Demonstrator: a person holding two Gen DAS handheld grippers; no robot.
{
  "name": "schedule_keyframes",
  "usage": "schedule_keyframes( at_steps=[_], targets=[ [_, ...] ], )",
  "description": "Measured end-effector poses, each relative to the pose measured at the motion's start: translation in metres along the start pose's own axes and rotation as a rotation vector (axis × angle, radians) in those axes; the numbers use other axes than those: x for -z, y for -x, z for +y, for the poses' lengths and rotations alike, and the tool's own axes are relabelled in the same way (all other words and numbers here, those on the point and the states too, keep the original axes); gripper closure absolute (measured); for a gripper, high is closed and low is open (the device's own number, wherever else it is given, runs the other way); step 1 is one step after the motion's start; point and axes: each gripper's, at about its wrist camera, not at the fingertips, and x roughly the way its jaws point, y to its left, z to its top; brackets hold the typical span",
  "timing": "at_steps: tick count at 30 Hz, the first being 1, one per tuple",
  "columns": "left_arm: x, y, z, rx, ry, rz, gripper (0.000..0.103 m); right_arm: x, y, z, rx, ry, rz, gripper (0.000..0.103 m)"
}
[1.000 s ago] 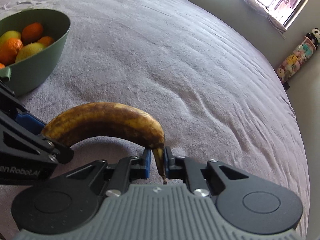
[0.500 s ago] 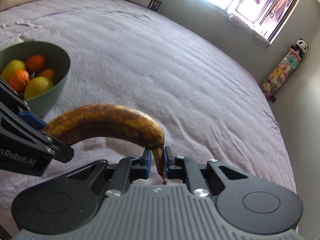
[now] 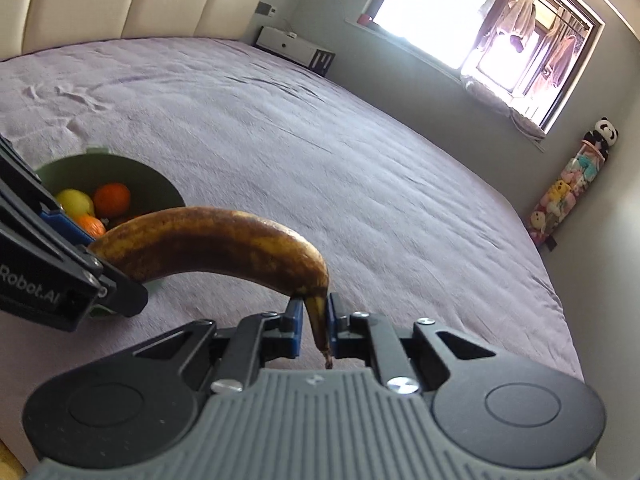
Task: Organize fruits
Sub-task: 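Lift the banana with both tools and carry it over the colander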
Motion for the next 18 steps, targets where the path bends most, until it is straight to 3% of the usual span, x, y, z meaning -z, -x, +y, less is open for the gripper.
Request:
schedule_keyframes(
  at_steps=[11,18],
  targets=[
    [-0.007,0.017,0.054,-0.096,0.082,-0.025,0.067,-0.035,-0.02,0.044,-0.106,0.004,-0.033,0.095],
    [-0.006,0.007,0.093,-0.16,0.179,0.025,0.067,-0.052,-0.049,0.079,-0.188,0.031,-0.011,0.095]
  ],
)
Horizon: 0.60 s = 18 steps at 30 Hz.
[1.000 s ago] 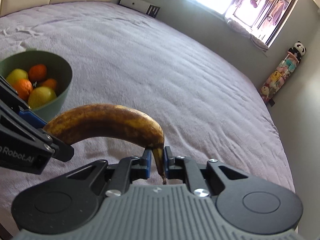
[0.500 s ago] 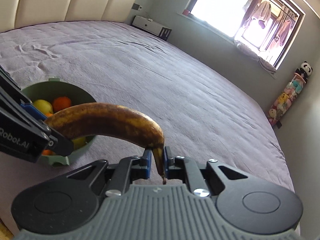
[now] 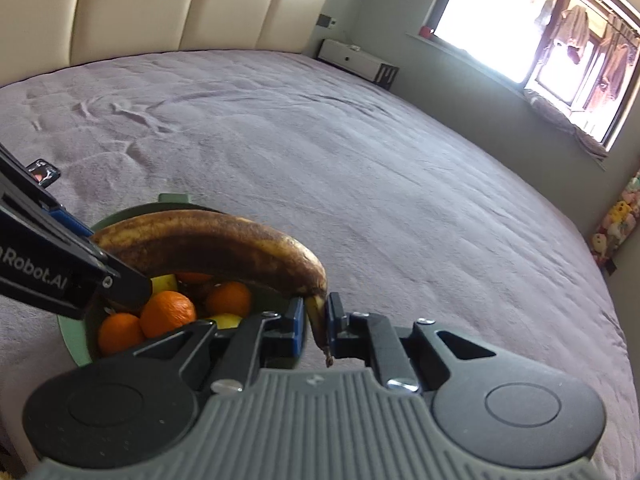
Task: Organize fruits
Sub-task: 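Lift the banana with both tools and carry it over the colander, then lower the banana onto the fruit in the colander and open both tools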
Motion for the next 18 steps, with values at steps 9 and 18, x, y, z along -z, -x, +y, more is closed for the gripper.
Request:
schedule_keyframes(
  at_steps=[9,18],
  targets=[
    [0.0,-0.022,0.01,-0.055,0.011,0.039,0.067,0.003,-0.035,0.011,-0.038,-0.003,0.053,0.095],
    [0.001,-0.038,0.012,-0.089,0.023,0.083,0.067,0.01,-0.052,0.019,-0.043,0.015,0.085,0.095]
  ],
)
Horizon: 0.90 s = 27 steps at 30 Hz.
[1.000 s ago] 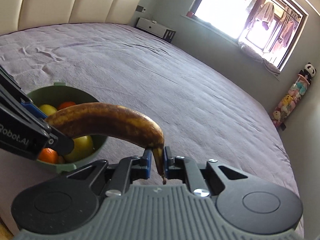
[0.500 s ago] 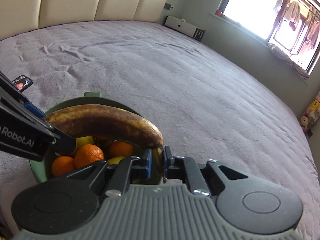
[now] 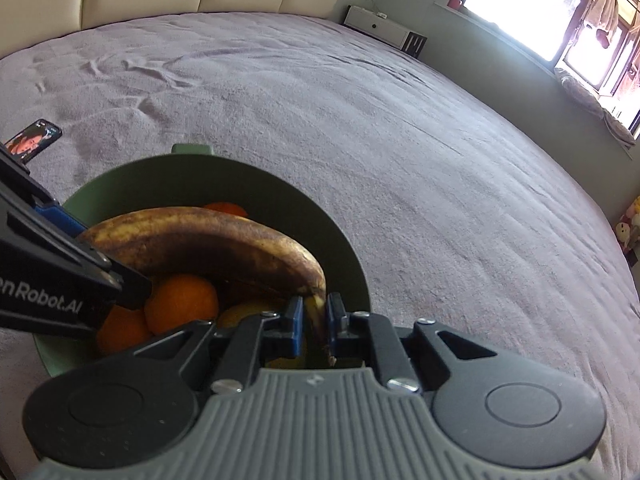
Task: Organize fruits
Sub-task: 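Lower the banana onto the fruit in the colander and open both tools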
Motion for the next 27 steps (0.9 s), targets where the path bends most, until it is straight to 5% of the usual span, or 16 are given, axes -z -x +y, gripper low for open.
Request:
schedule_keyframes(
  at_steps=[5,9,14,20,27],
  targets=[
    [0.0,-0.001,-0.003,-0.01,-0.015,0.01,0.061,0.001,0.004,-0.001,0.002,0.001,-0.011,0.092],
    [-0.001,0.001,-0.003,-0.021,-0.009,0.012,0.053,0.0,0.011,-0.005,0.011,-0.013,-0.029,0.07],
    [-0.002,0.014,-0.005,-0.022,-0.016,-0.025,0.044,-0.001,0.024,-0.014,0.015,-0.056,-0.054,0.062],
    [-0.004,0.032,-0.011,-0.005,-0.021,-0.109,0.039,-0.003,0.048,-0.027,0.044,-0.106,-0.093,0.042],
    [-0.001,0.061,-0.028,0.042,-0.067,-0.263,0.038,0.002,0.082,-0.044,0.1,-0.164,-0.097,0.032]
  ],
)
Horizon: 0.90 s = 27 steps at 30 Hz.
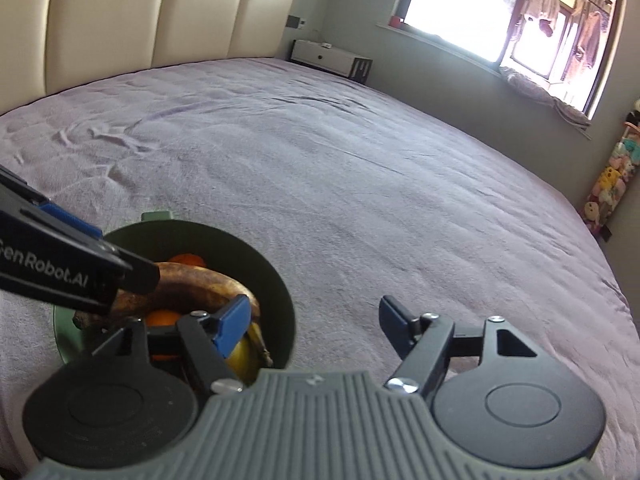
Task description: Organize fruits
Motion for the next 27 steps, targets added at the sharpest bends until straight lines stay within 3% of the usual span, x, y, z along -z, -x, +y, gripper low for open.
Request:
schedule_keyframes(
  at_steps=[8,13,22,27],
  targets=[
    [0.003,0.032,-0.024,-0.01,-0.086,-0.163,0.026,0.013,0.036,-0.043,0.043,-0.249,0.08,0.018],
    [0.01,0.044,-0.037,-0.011,-0.152,-0.214,0.016,0.021,0.063,-0.055,0.039,-0.368,0.068,0.011],
    [0.028,0.055,-0.051,-0.045,-0.221,-0.23,0.014,0.044,0.108,-0.052,0.066,-0.42,0.03,0.006],
    [0.038,0.046,-0.056,-0.008,-0.232,-0.154,0.014,0.062,0.115,-0.047,0.072,-0.421,0.058,0.004]
  ],
)
